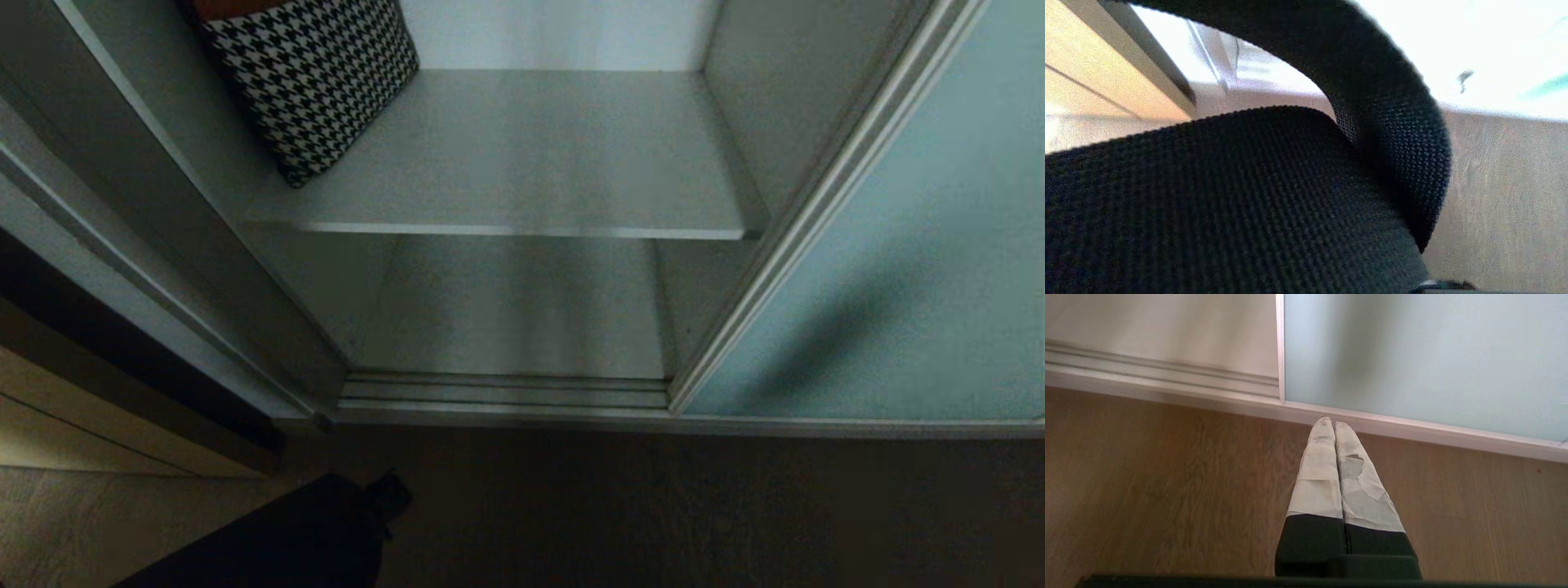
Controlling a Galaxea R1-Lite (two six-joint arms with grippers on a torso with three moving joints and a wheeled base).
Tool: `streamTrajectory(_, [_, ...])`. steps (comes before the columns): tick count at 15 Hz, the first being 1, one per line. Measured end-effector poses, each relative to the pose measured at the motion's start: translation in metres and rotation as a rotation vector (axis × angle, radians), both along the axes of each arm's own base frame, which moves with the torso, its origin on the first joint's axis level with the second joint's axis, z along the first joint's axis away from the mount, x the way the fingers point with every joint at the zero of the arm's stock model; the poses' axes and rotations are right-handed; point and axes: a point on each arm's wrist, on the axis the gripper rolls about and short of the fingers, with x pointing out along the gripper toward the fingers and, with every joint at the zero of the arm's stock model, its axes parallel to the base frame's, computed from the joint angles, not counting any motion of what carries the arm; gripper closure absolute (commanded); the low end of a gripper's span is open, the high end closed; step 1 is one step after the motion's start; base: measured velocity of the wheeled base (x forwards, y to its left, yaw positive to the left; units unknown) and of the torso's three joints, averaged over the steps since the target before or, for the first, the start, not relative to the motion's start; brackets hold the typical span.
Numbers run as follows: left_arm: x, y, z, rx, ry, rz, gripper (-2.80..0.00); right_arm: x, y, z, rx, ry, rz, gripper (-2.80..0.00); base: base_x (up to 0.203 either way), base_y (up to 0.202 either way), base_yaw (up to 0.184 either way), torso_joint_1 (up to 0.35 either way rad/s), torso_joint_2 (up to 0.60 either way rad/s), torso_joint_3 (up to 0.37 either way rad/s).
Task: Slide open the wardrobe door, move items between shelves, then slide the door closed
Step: Place the bag on the lower shelf
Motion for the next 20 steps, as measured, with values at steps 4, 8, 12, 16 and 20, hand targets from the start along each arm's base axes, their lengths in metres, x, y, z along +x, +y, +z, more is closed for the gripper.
streamTrajectory(4, [0.005, -0.001, -0.017, 0.004, 0.057, -0.005, 0.00, 0.000, 0.000, 0.000, 0.000, 0.000, 0.000, 0.00, 0.000, 0.000, 0.000, 0.001, 0.00, -0.189])
streamTrajectory(8, [0.008, -0.002, -0.031, 0.000, 0.106, -0.037, 0.00, 0.000, 0.000, 0.000, 0.000, 0.000, 0.000, 0.00, 0.000, 0.000, 0.000, 0.004, 0.00, -0.201])
streamTrajectory(12, [0.009, -0.002, -0.040, -0.002, 0.136, -0.055, 0.00, 0.000, 0.000, 0.000, 0.000, 0.000, 0.000, 0.00, 0.000, 0.000, 0.000, 0.004, 0.00, -0.198])
streamTrajectory(16, [0.010, -0.003, -0.044, -0.012, 0.151, -0.089, 0.00, 0.000, 0.000, 0.000, 0.000, 0.000, 0.000, 0.00, 0.000, 0.000, 0.000, 0.004, 0.00, -0.201])
streamTrajectory(20, [0.014, -0.003, -0.053, -0.012, 0.169, -0.090, 0.00, 0.000, 0.000, 0.000, 0.000, 0.000, 0.000, 0.00, 0.000, 0.000, 0.000, 0.002, 0.00, -0.195])
